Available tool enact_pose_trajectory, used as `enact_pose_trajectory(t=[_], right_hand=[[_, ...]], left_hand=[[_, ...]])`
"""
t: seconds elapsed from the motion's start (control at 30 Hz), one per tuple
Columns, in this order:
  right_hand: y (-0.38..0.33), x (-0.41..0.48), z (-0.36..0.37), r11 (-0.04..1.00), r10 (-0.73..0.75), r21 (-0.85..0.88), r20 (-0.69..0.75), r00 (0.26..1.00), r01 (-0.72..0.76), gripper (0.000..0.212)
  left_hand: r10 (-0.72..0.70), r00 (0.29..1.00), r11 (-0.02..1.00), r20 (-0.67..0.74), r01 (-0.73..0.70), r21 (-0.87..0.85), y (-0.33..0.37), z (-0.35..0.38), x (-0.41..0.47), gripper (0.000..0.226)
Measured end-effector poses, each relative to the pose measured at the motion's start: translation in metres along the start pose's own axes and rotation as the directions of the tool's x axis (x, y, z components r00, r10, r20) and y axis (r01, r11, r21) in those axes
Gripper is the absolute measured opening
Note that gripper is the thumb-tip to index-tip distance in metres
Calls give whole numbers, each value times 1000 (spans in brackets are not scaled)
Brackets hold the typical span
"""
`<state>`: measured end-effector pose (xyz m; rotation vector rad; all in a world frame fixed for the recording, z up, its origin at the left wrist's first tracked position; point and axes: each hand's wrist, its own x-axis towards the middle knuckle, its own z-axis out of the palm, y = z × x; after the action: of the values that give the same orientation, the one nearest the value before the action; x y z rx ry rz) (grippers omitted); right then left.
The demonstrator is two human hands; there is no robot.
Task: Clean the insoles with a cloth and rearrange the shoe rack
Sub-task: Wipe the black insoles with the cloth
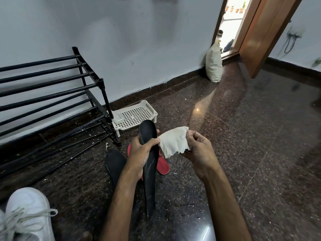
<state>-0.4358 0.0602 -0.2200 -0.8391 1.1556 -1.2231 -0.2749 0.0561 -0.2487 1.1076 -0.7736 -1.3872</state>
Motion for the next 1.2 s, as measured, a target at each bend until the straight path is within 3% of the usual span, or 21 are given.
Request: enact_pose_trajectory(t=[0.17, 0.3, 0.37, 0.5, 0.63, 0.73, 0.83, 0.87, 0.93, 1.0, 1.1, 1.2], right_hand=[[1, 2, 0, 992, -6, -128, -16, 1000, 4, 22], [3, 6, 1, 976, -84, -205, -69, 994, 69, 15], [1, 5, 3, 988, -67, -142, -41, 997, 61, 12], [5, 4, 4, 1000, -15, -6, -44, 999, 15, 11], [8, 3, 1, 995, 92, 45, 21, 996, -92, 25], [6, 0, -3, 996, 59, 59, 82, 995, -64, 26], [9, 3, -3, 996, -14, 85, -49, 999, 18, 31], [12, 4, -2, 997, -54, 55, -112, 992, 60, 27], [20, 9, -1, 968, -207, -178, -176, 962, 176, 15], [23, 11, -1, 864, -328, -425, -66, 942, 271, 7], [24, 9, 0, 841, -264, -455, 129, 956, 294, 15], [27, 8, 1, 792, -286, -536, 99, 953, 294, 17]], left_hand=[[16, 1000, 1000, 1, -16, 16, 1, -2, 1, 26], [49, 994, 990, 101, -62, 130, 2, -2, 2, 36], [24, 986, 989, 164, -48, 140, 3, 3, -2, 34], [-17, 976, 998, 217, 30, -60, -1, 9, -5, 32], [-41, 991, 979, 126, 65, -194, -4, 10, 1, 34], [-83, 993, 963, 80, 100, -252, -5, 8, 4, 43], [-106, 993, 956, 43, 114, -272, -7, 10, 6, 44], [-114, 993, 954, 28, 118, -276, -8, 11, 6, 43], [-125, 992, 956, 5, 122, -266, -11, 13, 7, 42], [-123, 992, 963, 2, 120, -242, -13, 13, 8, 41], [-119, 992, 967, 38, 125, -221, -10, 13, 7, 38], [-110, 991, 972, 72, 123, -200, -8, 11, 7, 37]])
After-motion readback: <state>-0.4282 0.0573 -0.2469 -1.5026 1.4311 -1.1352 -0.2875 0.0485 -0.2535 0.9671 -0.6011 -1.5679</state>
